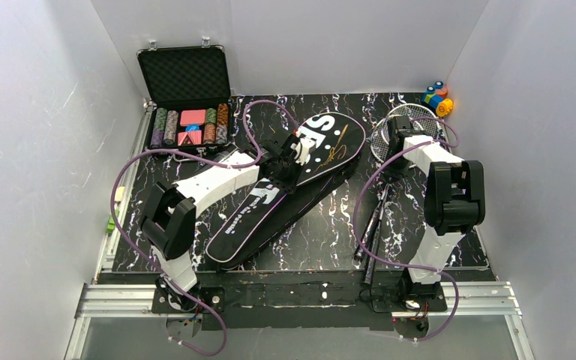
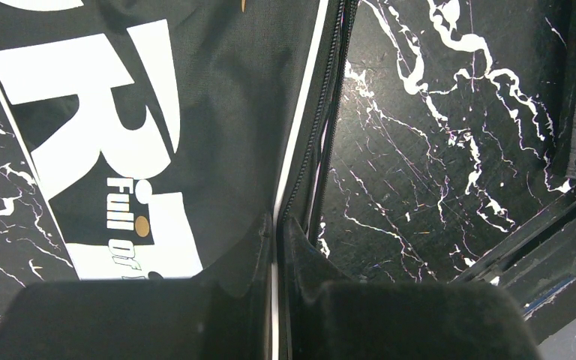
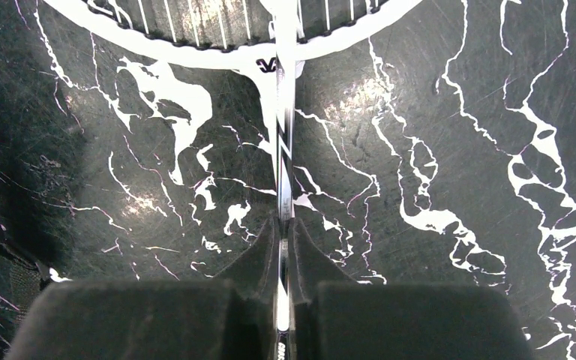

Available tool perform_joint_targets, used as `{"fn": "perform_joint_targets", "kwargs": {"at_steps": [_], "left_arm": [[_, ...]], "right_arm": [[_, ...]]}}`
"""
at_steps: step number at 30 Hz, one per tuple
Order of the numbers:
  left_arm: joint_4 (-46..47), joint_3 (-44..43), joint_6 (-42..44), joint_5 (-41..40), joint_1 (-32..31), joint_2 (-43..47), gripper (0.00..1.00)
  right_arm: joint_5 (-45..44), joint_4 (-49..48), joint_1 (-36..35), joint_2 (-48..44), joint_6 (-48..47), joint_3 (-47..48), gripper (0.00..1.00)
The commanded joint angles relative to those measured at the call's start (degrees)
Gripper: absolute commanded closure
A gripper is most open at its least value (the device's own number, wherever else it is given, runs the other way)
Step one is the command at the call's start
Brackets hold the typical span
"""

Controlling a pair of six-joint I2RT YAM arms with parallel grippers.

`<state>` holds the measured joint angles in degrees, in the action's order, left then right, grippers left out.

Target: Pack up the badminton gear

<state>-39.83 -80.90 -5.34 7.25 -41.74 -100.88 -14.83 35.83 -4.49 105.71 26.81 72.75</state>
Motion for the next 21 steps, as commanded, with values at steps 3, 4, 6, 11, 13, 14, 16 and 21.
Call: {"fn": "perform_joint_targets", "kwargs": {"at_steps": [3,4,6,11,13,14,16,21], "left_arm": [[1.19,-1.63,0.97,-0.98,0.08,4.85,1.00],[1.17,-1.74,1.06,-1.27,0.08,4.92,1.00],[1.09,-2.02,1.29,-1.66,0.07,4.95,1.00],[0.89,-2.89,1.47,-2.94,0.16,4.52,1.00],[0.85,-3.30,1.64,-3.38,0.37,4.38,1.00],[0.82,-3.53,1.68,-3.58,0.62,4.30,1.00],[0.73,-3.94,1.66,-3.76,1.20,4.44,1.00],[0.17,-5.70,1.48,-3.02,4.41,2.45,1.00]], "right_arm": [[-0.60,-1.66,0.18,-2.83,0.04,-0.55,0.99],[-0.43,-1.71,0.11,-3.54,0.04,-0.87,0.99],[-0.05,-1.90,-0.14,-4.93,0.06,-1.76,0.99],[0.49,-1.99,-1.82,-11.11,0.04,-5.33,0.99],[0.73,-2.12,-2.87,-13.53,0.20,-7.01,0.99],[1.48,-2.02,-3.34,-14.57,0.26,-7.87,0.99],[2.08,-1.47,-5.03,-16.62,0.56,-9.45,0.99],[-2.30,3.60,-15.07,-25.49,4.54,-16.06,0.99]]}}
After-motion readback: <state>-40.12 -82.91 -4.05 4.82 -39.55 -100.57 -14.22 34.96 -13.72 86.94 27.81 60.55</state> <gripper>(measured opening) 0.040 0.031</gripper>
